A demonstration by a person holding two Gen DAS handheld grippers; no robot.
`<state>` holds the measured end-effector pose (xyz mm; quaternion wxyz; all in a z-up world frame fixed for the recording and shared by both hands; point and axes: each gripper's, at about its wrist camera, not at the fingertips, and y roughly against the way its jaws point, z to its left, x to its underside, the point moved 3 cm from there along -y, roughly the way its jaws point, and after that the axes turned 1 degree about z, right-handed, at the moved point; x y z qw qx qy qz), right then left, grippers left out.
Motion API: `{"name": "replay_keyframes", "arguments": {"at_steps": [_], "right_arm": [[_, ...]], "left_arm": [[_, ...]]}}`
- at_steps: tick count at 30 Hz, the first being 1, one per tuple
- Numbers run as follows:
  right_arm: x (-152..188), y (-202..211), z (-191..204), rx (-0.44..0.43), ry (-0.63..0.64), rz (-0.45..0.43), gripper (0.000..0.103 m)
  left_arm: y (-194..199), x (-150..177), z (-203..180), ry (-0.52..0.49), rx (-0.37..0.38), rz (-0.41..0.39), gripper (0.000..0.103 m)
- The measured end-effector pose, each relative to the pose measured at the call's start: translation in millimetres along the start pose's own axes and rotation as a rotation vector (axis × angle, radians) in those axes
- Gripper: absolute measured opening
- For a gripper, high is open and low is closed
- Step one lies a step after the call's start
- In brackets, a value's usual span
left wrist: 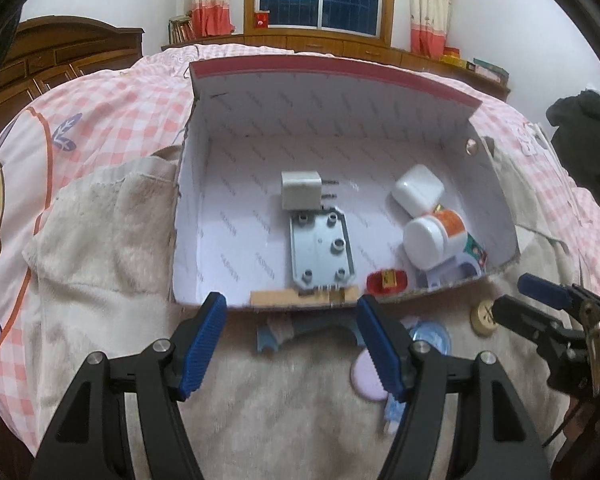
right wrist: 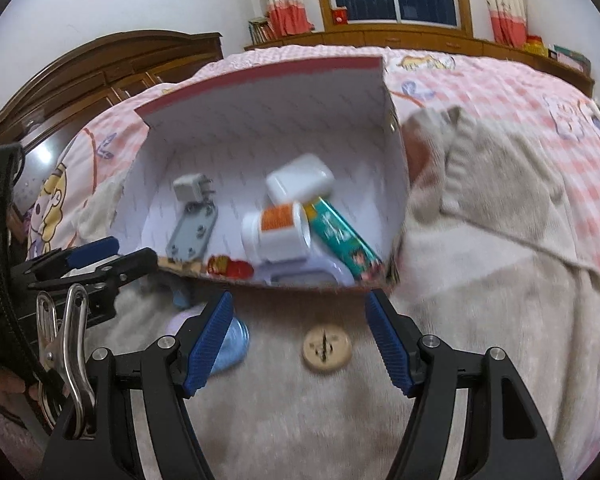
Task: Organize rigid objects
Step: 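Withdraw both open tools from the box toward the items on the towel, then grasp the blue correction tape with the left tool while the right tool grasps the wooden chess piece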
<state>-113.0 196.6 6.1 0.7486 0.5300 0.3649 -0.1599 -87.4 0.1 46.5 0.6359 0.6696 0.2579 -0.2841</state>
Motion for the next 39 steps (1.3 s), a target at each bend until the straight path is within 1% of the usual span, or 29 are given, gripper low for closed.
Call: {"name": "replay_keyframes", "arguments": {"at_steps": [6,12,16,17,18,19,21,22,23,24,26,30,34,37,39], "right_arm": [[11.9,-4.4,-12.2,-0.003,-0.063,0.033,0.070],[16.9,-16.7,-14.3,-0.038,-0.114,0.058,0.070],[17.6,-25.8,-10.3,-0.011,-0.106,0.053,0.069],[17.8,-27.5,-10.1,0.000,-0.103,0.053,0.065],[18.2,-30.1,-9.8,0.016,-0.096,0.055,0.058],[19.0,-32.8,-9.9,0.036,-0.089,0.058,0.055],[21.0,-37.0,-11.7,0.058,-0.085,0.065,0.044],[22.2,-37.4,-13.1,0.068,-0.082,0.064,0.041],[22.7,-36.6,-14.0,0.074,-0.079,0.061,0.035],[23.0,-35.5,-15.1,0.072,-0.079,0.060,0.033],[22.8,-31.6,-16.5,0.058,-0.075,0.054,0.032],[23.5,-20.1,-16.8,0.081,-0.035,0.041,0.032],[27.4,-12.6,-21.1,0.114,-0.022,0.043,0.032],[29.9,-10.7,-27.8,0.111,-0.030,0.047,0.032],[33.3,-12.9,-35.6,0.101,-0.048,0.055,0.032]], "left_arm": [[-1.6,13.5,2.4,0.006,0.011,0.024,0.071],[-8.6,23.8,4.3,0.012,0.012,0.057,0.071],[-9.2,29.2,1.3,0.008,0.032,0.065,0.071],[-8.5,30.3,-0.9,0.002,0.041,0.064,0.071],[-7.6,30.8,-2.9,-0.003,0.048,0.063,0.071],[-6.5,31.6,-6.0,-0.013,0.056,0.060,0.071],[-5.1,32.1,-11.1,-0.025,0.071,0.059,0.071],[-4.5,32.3,-12.8,-0.028,0.077,0.059,0.071],[-3.6,33.0,-16.5,-0.035,0.089,0.061,0.071],[-2.7,33.4,-19.3,-0.040,0.098,0.062,0.071],[-0.6,34.6,-25.8,-0.054,0.120,0.064,0.071],[1.4,36.7,-41.2,-0.094,0.152,0.067,0.071],[-3.9,41.1,-60.5,-0.142,0.150,0.087,0.071],[-9.9,44.1,-72.2,-0.181,0.141,0.096,0.071],[-13.7,45.6,-80.1,-0.209,0.121,0.097,0.071]]}}
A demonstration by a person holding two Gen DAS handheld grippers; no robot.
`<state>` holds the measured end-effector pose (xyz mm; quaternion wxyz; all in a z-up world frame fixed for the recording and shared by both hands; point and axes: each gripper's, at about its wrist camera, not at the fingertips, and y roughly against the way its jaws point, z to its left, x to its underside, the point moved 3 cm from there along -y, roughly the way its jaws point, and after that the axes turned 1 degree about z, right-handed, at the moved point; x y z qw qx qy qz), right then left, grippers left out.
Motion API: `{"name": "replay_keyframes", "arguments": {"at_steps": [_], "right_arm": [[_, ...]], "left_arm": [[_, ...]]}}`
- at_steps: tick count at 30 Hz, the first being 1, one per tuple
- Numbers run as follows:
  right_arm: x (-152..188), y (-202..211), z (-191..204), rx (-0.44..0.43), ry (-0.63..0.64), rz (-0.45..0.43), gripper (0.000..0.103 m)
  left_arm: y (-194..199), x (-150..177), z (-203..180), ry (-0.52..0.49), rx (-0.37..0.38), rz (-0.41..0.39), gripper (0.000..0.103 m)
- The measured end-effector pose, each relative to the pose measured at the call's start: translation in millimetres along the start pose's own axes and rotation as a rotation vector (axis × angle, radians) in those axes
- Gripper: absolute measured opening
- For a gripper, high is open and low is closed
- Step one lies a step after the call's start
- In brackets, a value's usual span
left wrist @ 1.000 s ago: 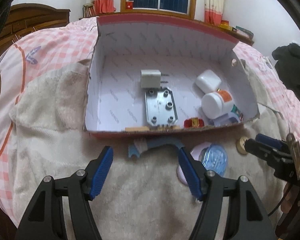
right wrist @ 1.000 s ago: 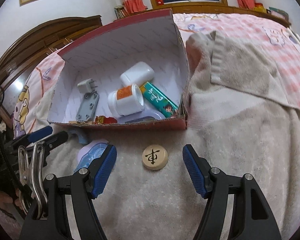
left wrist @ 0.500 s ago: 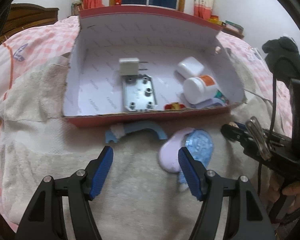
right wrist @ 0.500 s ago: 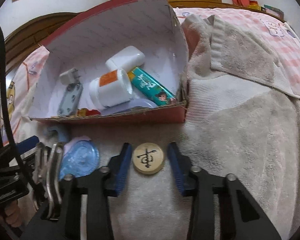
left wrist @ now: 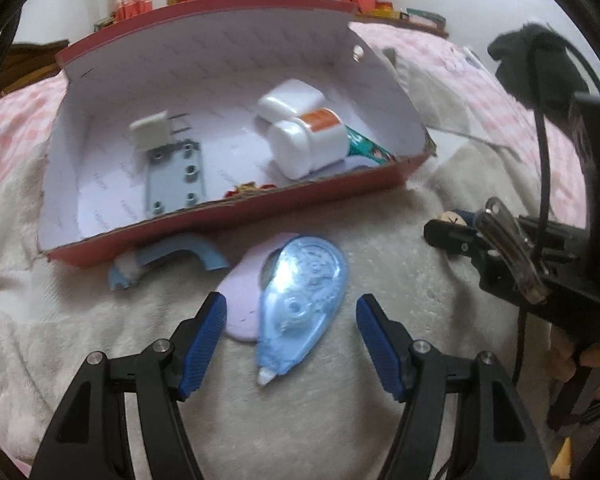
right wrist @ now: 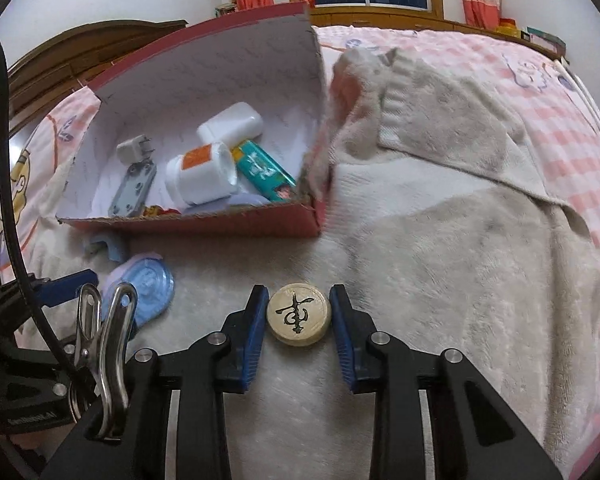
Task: Organize rigid objects
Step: 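Grasp the blue correction tape with the left tool while the right tool grasps the wooden chess piece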
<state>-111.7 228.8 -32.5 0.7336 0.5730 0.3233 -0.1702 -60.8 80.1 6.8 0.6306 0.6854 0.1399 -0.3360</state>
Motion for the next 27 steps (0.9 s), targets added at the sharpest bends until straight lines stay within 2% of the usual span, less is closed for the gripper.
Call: {"name": "replay_keyframes", "arguments": {"at_steps": [3,5,7,9,27], "right_arm": [[4.2,-2.8,-9.9,-0.032,-0.028,0.008,0.032],[5.4,-4.8,-12.2,-0.044,-0.033,0.009,0.032],[6.3,-6.7,-13.9,-0.055,-0.040,0.009,0.032],[7.6,-7.1,-15.5,-0.066,-0.049,0.006,0.032],[7.6,-5.7,-20.2,-0.087,-0.063,-0.004,0.032]], "left_arm": [[-3.2,-1.4,-10.5,-0.043,-0.020,-0.009,0.070],[-5.0,-1.5,-17.0,-0.070,-0.024,-0.013,0.064],[-7.4,-1.9,-21.5,-0.098,-0.038,-0.015,0.053],[-11.2,-2.0,-23.8,-0.107,-0.024,-0.001,0.047],[12.3,2.5,-4.9,-0.004,0.047,-0.019,0.043]]}}
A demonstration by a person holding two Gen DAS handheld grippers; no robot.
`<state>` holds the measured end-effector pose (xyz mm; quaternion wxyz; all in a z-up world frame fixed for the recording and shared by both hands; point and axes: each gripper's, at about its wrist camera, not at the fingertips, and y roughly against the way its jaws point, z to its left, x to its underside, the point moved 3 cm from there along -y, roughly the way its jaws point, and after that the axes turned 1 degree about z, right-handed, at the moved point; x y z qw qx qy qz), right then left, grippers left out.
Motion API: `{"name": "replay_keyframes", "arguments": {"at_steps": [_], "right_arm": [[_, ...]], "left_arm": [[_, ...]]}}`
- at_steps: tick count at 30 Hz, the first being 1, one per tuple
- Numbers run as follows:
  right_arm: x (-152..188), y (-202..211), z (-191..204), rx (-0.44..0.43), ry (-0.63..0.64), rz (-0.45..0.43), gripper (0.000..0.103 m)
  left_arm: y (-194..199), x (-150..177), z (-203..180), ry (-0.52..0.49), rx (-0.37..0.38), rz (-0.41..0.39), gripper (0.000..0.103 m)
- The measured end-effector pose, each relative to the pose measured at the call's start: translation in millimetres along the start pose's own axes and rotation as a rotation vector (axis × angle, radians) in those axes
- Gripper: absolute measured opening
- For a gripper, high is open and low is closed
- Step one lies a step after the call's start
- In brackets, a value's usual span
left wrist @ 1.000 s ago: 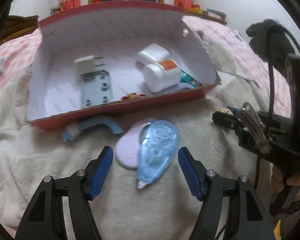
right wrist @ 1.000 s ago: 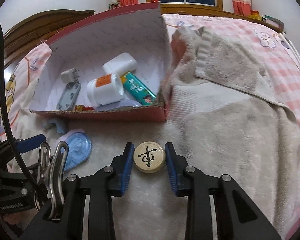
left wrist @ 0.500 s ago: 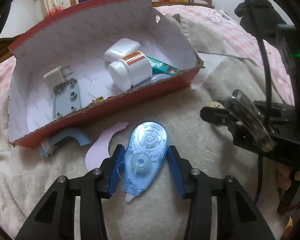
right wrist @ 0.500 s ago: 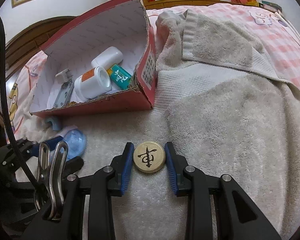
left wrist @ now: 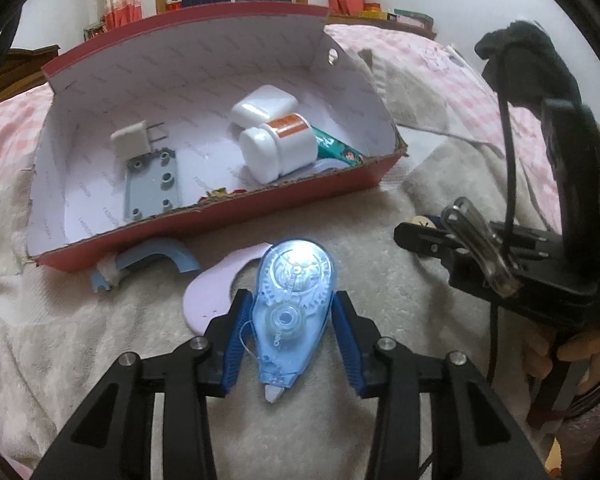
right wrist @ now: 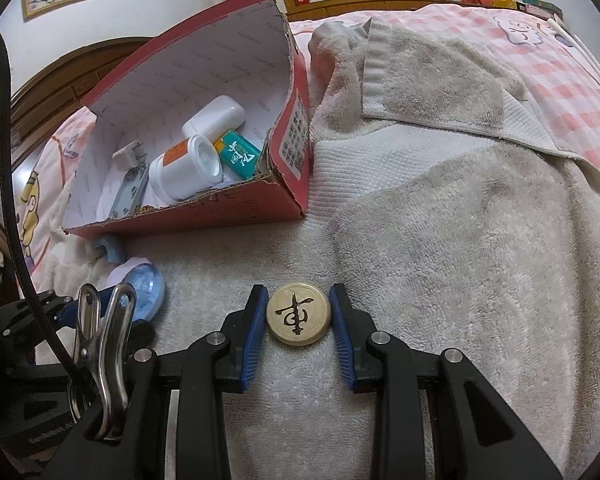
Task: Organize rigid objects
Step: 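Grasp the blue correction tape with the left tool while the right tool grasps the wooden chess piece, then carry the correction tape and chess piece over the box with both tools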
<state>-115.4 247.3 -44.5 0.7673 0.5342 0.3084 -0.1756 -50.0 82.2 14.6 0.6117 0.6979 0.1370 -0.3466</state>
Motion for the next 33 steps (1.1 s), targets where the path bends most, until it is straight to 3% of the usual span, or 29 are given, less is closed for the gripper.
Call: {"name": "replay_keyframes", "arguments": {"at_steps": [20,33], "right_arm": [[-1.0,27.6,5.9,-0.003,0.002,-0.058,0.032],[-14.0,40.9,40.4,-0.036,0.098,-0.096,0.032]], "left_arm": [[27.5,-9.7,25.9,0.092,-0.014,-0.077,0.043],[41.3,-15.8,48.4,0.137,-0.043,-0.113,0.043]]}}
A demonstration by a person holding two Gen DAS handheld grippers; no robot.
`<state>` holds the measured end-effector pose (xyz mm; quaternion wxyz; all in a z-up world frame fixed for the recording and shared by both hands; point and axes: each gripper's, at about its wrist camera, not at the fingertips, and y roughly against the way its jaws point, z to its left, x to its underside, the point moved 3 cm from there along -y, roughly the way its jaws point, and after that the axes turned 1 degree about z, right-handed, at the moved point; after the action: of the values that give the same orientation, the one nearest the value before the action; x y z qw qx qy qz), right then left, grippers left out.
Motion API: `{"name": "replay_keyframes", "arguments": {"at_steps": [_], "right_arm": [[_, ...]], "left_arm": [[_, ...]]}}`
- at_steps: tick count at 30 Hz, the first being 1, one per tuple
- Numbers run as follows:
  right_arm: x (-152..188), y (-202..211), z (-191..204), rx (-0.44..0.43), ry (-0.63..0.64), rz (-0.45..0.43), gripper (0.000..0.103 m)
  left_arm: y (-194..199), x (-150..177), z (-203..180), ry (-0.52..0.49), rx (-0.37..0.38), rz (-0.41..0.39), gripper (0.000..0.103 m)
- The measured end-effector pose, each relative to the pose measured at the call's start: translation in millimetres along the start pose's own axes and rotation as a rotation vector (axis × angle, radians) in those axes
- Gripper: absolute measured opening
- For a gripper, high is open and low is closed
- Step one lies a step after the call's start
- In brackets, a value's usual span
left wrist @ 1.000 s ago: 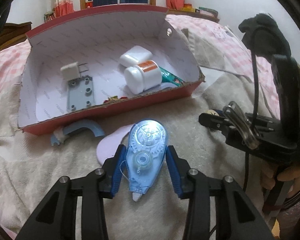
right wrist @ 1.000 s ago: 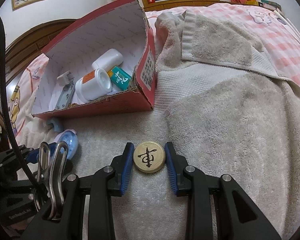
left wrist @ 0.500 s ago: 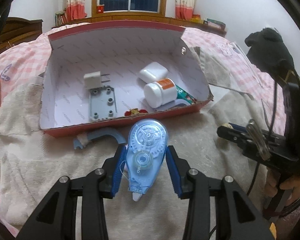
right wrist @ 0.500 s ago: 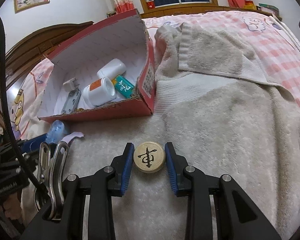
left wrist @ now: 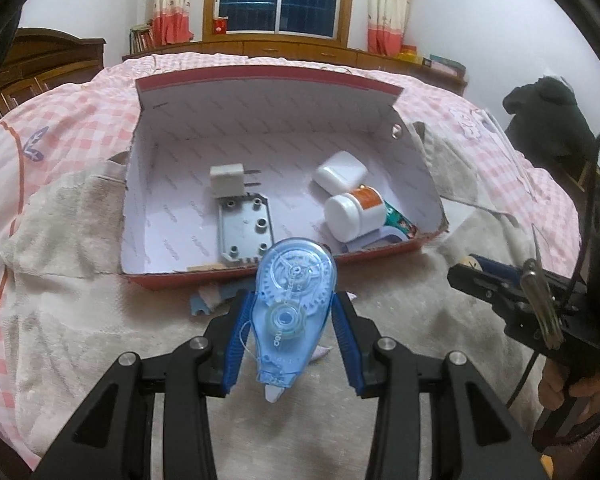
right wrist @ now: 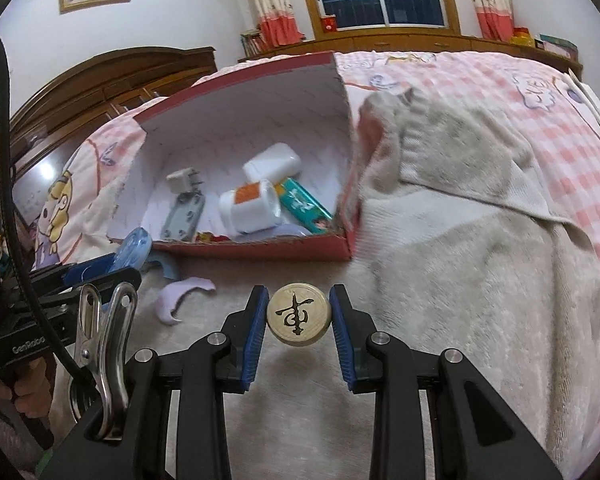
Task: Organize rigid objects
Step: 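Carry the correction tape and chess piece over the box with both tools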
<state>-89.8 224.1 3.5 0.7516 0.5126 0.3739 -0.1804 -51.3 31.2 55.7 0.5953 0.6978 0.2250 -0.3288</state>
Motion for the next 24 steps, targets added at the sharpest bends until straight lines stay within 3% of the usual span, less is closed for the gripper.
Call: {"name": "replay_keyframes", "arguments": {"at_steps": [24], "right_arm": [[-17.1,-13.4,33.6,-0.022,0.070,0.028,0.033]], "left_arm": [[1.7,-16.0,31.3,0.063,-0.013,-0.042,0.043]]}}
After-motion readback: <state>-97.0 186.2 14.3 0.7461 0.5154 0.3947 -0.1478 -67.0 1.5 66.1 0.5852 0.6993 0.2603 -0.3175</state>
